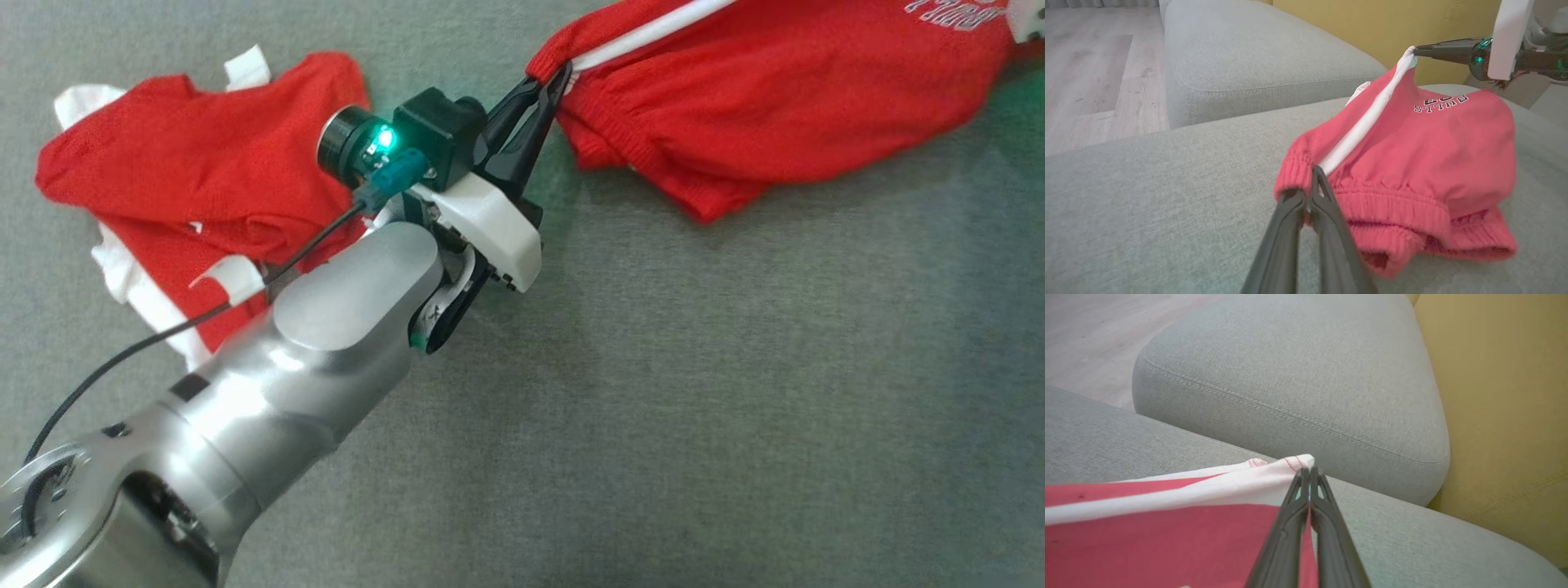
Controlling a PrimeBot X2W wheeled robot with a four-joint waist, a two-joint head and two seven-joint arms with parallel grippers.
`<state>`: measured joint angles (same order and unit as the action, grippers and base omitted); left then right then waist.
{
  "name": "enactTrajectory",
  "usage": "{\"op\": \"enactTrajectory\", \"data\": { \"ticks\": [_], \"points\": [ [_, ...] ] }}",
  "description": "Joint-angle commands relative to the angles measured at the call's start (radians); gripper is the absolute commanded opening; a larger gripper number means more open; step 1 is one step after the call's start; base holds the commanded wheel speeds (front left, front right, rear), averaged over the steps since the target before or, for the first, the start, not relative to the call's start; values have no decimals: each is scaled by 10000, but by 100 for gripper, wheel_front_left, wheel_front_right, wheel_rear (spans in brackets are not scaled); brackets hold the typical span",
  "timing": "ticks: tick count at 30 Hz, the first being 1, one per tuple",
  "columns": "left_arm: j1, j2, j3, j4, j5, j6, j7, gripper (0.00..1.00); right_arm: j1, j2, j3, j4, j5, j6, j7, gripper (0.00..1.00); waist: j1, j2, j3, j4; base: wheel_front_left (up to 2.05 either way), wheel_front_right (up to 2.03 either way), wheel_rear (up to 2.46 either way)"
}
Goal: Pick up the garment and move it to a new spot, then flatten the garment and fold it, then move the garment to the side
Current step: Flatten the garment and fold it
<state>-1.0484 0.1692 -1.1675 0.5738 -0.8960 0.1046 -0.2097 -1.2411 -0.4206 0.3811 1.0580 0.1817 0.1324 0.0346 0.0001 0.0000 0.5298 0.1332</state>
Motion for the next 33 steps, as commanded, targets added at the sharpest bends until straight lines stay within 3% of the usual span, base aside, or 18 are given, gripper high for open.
{"op": "enactTrajectory", "data": {
  "ticks": [1,2,3,4,5,6,7,12,20,33],
  "points": [
    [-412,93,269,-75,83,-49,-78,0,-297,61,62,-61,-100,-17,-145,0,-1,0,168,128,0,0,0],
    [-426,53,244,-11,96,-79,-87,0,-392,26,62,75,-184,-17,-263,0,-1,0,207,148,0,0,0],
    [-439,20,215,55,122,-101,-100,27,-485,-4,37,194,-284,-17,-447,84,-1,0,236,163,0,0,0],
    [-439,20,215,55,122,-101,-100,27,-485,-4,37,194,-284,-17,-447,84,-1,0,236,163,0,0,0],
    [-450,-5,173,127,156,-115,-106,46,-551,42,-67,349,-251,-17,-570,100,-1,0,258,178,0,0,0],
    [-460,-31,134,199,187,-122,-108,93,-602,104,-119,480,-214,-17,-682,100,-1,0,273,192,0,0,0],
    [-475,-53,120,258,206,-118,-117,100,-667,130,-162,585,-207,-17,-820,100,-1,0,292,194,0,0,0],
    [-506,36,181,461,442,208,-279,100,-759,245,259,871,-579,-17,-1537,100,-1,0,160,2,0,0,0],
    [-145,478,574,75,765,952,-469,100,-360,413,247,1019,-60,-17,-2541,100,-1,0,-746,-435,0,0,0],
    [1350,1316,983,-765,566,1810,-461,100,1569,376,823,-152,1340,-17,-2930,100,-1,0,-2796,-1200,0,0,0]
  ]
}}
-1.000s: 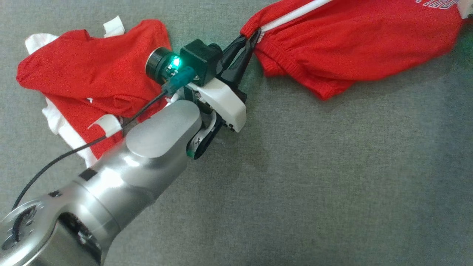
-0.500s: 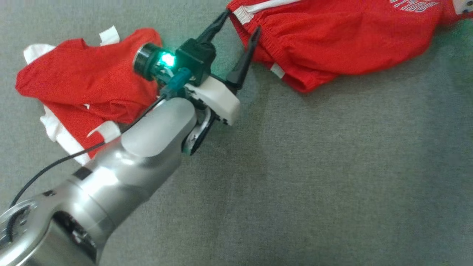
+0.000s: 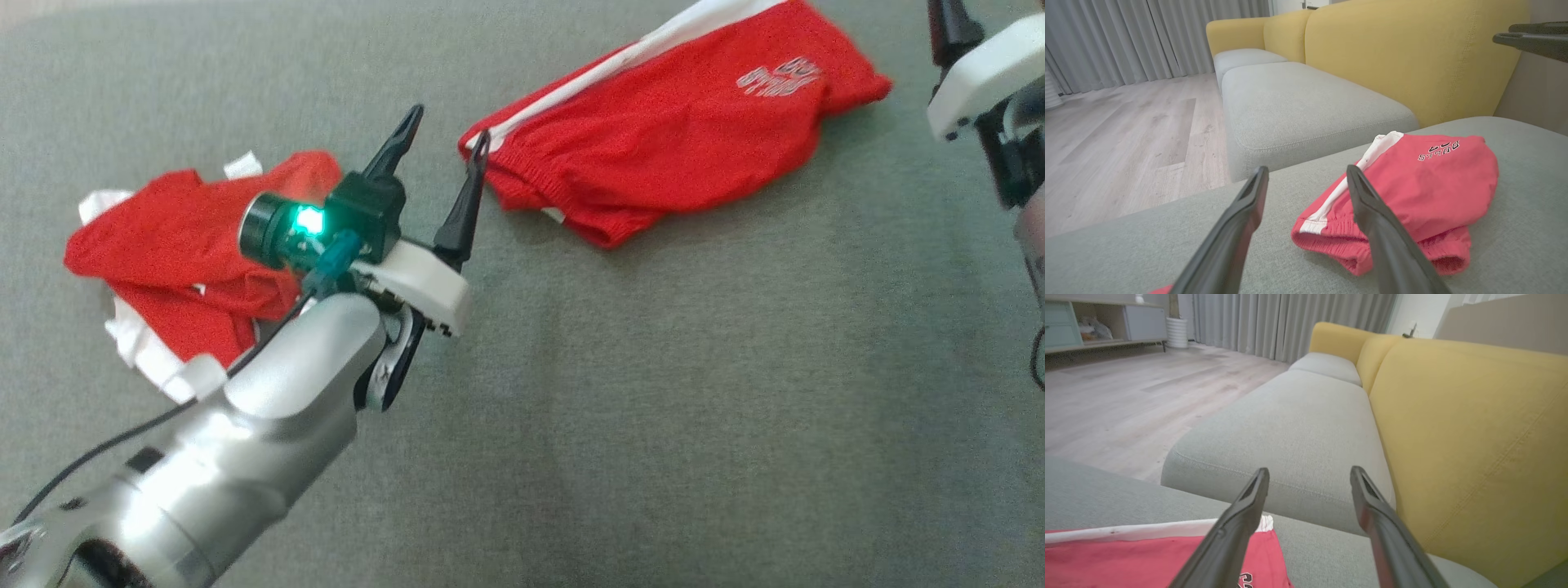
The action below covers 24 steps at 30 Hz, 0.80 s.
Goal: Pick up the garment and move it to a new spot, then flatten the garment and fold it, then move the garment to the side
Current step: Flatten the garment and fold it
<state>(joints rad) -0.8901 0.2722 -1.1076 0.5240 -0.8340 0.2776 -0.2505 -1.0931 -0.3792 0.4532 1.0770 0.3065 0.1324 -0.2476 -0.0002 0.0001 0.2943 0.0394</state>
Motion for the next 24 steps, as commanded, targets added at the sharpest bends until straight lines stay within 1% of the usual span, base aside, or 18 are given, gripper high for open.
{"op": "enactTrajectory", "data": {
  "ticks": [1,5,8,11,13,16,17,18,21,24],
  "points": [
    [-130,347,390,-334,-62,154,-51,100,245,-63,119,-475,200,-17,-114,100,2,-1,-590,-300,0,0,0],
    [336,631,574,-673,-123,487,-71,100,999,-113,16,-1115,658,-17,-132,100,2,-1,-1172,-419,0,0,0],
    [729,929,931,-1102,79,847,-100,100,1754,-127,-256,-1903,922,-17,-136,100,2,-1,-1549,-489,0,0,0],
    [1415,1217,1921,-1978,547,1246,-107,100,2744,-23,-823,-2894,1094,-17,-138,100,2,-1,-1871,-576,0,0,0],
    [2149,1383,2587,-2575,976,1406,-109,100,3571,189,-1291,-3528,1122,-17,-139,100,2,-1,-2099,-634,0,0,0],
    [3561,1481,3525,-3309,1513,1525,-110,100,4954,699,-1845,-4655,974,-17,-139,100,2,-1,-2359,-768,0,0,0],
    [3561,1481,3525,-3309,1513,1525,-110,100,4954,699,-1845,-4655,974,-17,-139,100,2,-1,-2359,-768,0,0,0],
    [4052,1452,3827,-3517,1672,1522,-110,100,5419,877,-2084,-4988,879,-17,-139,100,2,-1,-2411,-812,0,0,0],
    [5376,1240,4640,-3961,2176,1394,-111,100,6734,1467,-2776,-5931,285,-17,-140,100,2,-1,-2481,-916,0,0,0],
    [6331,854,5358,-4182,2764,1158,-111,100,7911,2193,-3419,-6731,-261,-17,-140,100,2,-1,-2509,-956,0,0,0]
  ]
}}
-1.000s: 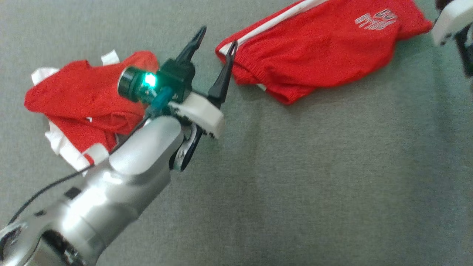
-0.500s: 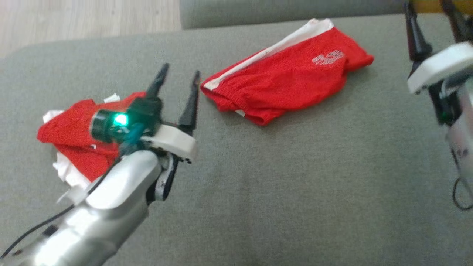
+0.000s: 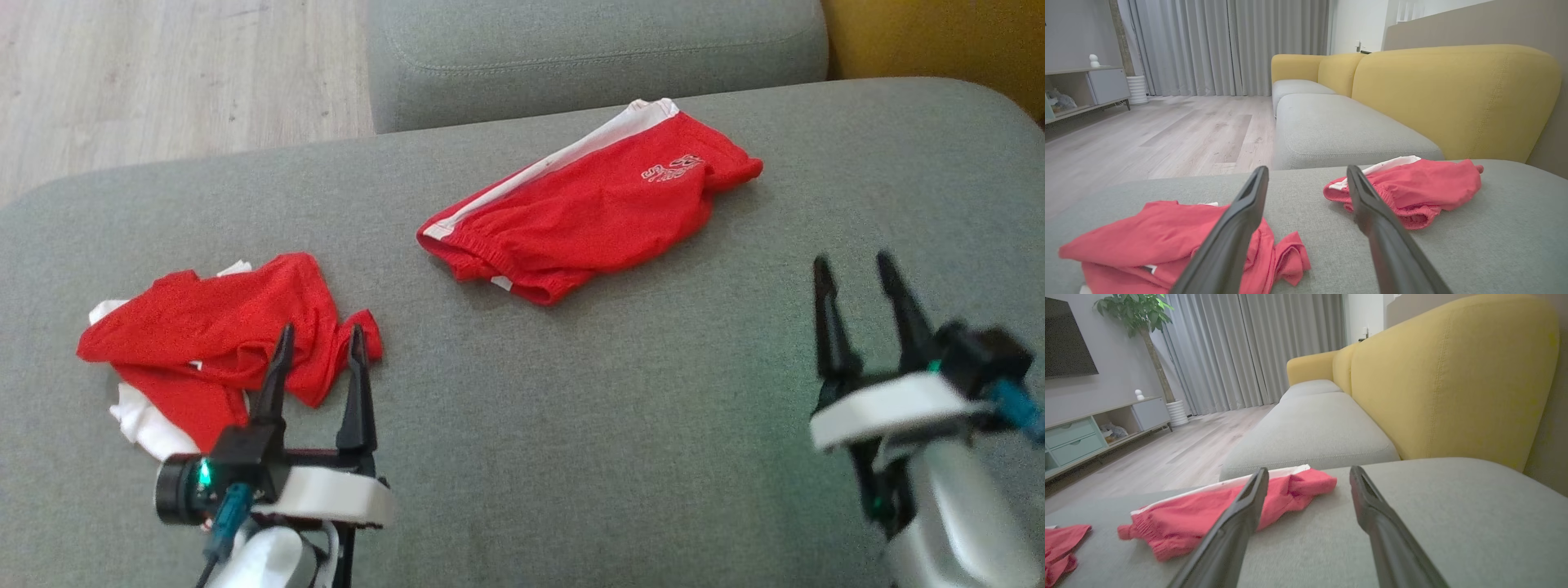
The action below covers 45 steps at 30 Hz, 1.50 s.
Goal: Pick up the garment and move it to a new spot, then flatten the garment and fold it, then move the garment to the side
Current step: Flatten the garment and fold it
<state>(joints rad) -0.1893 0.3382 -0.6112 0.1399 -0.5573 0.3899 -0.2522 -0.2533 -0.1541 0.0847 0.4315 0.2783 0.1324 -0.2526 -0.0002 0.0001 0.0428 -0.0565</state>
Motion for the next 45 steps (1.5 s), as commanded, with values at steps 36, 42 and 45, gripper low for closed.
{"op": "enactTrajectory", "data": {
  "ticks": [36,42,45],
  "points": [
    [-1649,-2533,2679,570,2953,-3236,-95,100,-6062,-2208,-984,3219,-1948,-17,4782,100,2,-1,3387,2458,0,0,0],
    [-1798,-2707,2764,609,3127,-3433,-95,100,-6925,-2443,-1270,4812,-2277,-17,4708,100,2,-1,3865,2782,0,0,0],
    [-1851,-2761,2808,604,3193,-3510,-95,100,-7225,-2561,-1308,5394,-2446,-17,4728,100,2,-1,4064,2883,0,0,0]
  ]
}}
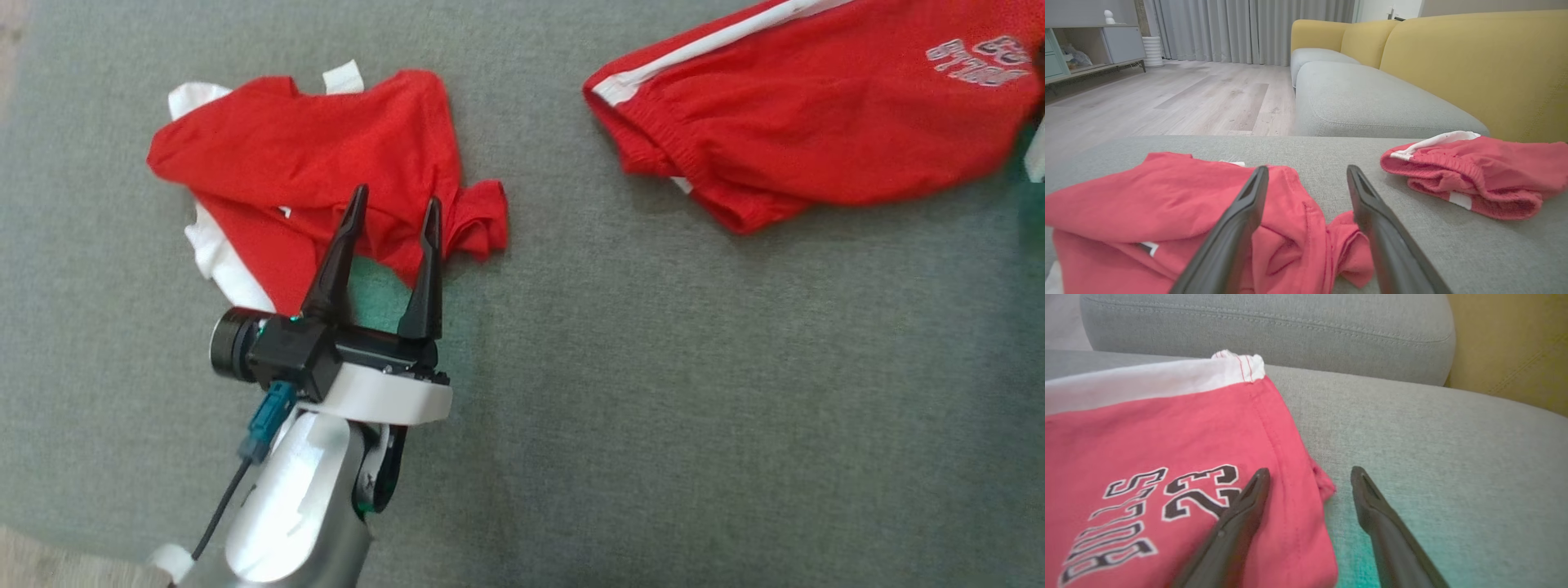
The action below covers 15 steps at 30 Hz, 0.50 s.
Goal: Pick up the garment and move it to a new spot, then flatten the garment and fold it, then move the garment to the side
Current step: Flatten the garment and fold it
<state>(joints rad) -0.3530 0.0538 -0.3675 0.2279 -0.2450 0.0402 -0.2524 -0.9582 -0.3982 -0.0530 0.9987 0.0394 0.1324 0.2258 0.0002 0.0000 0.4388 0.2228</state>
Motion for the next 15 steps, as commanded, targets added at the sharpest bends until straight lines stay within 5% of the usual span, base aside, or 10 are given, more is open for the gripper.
{"op": "enactTrajectory", "data": {
  "ticks": [1,8,10,15],
  "points": [
    [-229,67,381,-281,88,-34,-93,100,-252,-145,65,-102,-98,-17,-47,100,-2,0,149,117,0,0,0],
    [-335,-3,391,-285,194,-86,-93,100,-621,-38,527,768,-58,-17,-116,96,-2,0,385,118,0,0,0],
    [-362,-11,404,-264,222,-93,-93,100,-687,66,813,982,168,-17,-51,0,-2,0,393,66,0,0,0],
    [-390,-21,508,-206,363,-115,-93,100,-776,150,1294,1224,963,-17,-162,0,-2,0,212,-199,0,0,0]
  ]
}}
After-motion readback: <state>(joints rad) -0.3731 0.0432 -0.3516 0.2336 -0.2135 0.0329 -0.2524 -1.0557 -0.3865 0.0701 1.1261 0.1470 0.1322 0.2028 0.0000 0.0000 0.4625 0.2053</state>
